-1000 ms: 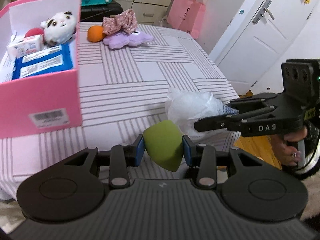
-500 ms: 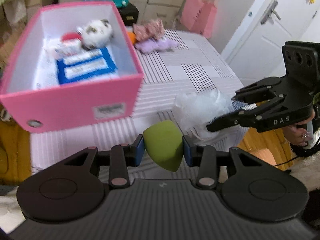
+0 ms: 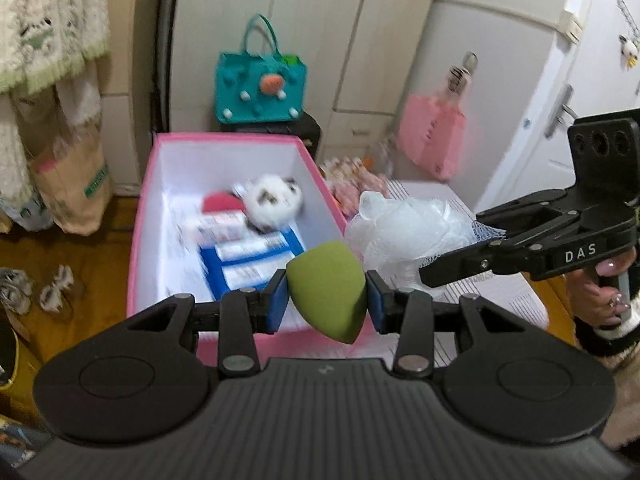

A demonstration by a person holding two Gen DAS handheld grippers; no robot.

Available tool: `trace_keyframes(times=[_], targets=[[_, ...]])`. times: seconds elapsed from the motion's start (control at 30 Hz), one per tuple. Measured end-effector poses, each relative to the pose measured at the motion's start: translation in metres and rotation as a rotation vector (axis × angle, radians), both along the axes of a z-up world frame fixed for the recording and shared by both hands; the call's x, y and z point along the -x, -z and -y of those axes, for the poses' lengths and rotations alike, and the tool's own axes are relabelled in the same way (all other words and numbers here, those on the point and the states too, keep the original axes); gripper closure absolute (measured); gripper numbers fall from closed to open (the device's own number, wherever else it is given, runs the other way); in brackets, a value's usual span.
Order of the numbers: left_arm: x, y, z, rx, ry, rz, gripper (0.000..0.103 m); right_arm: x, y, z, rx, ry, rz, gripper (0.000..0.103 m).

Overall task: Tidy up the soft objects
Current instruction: 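Carry the green sponge and white pouf over the pink box with both grippers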

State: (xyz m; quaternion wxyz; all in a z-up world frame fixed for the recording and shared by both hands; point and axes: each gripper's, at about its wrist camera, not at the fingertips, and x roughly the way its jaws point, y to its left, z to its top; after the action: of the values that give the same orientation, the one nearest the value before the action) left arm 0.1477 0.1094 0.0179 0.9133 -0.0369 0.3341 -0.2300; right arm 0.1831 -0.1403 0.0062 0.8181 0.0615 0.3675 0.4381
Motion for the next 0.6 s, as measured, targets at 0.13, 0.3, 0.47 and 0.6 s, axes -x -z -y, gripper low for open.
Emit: trace_keyframes(times=[0.13, 0.3, 0.47, 0.6], targets=[[-0.022, 0.006, -0.003, -0.040, -0.053, 0.034, 0.063, -0.026, 0.000, -0.018, 0.016, 0.013, 0.023, 0.076], [-0.056, 0.027, 0.000, -0.123, -0.113, 0.032, 0.063, -0.063, 0.010, -0.039, 0.082, 0.061, 0.061, 0.076], [-0.087, 0.048, -0.002, -0.168, -0.129, -0.008, 0.063, -0.101, 0.027, -0.058, 0.130, 0.096, 0.043, 0.076], [-0.102, 0.058, -0.001, -0.244, -0.167, -0.006, 0.063, -0.119, 0.042, -0.069, 0.158, 0.073, -0.003, 0.075]])
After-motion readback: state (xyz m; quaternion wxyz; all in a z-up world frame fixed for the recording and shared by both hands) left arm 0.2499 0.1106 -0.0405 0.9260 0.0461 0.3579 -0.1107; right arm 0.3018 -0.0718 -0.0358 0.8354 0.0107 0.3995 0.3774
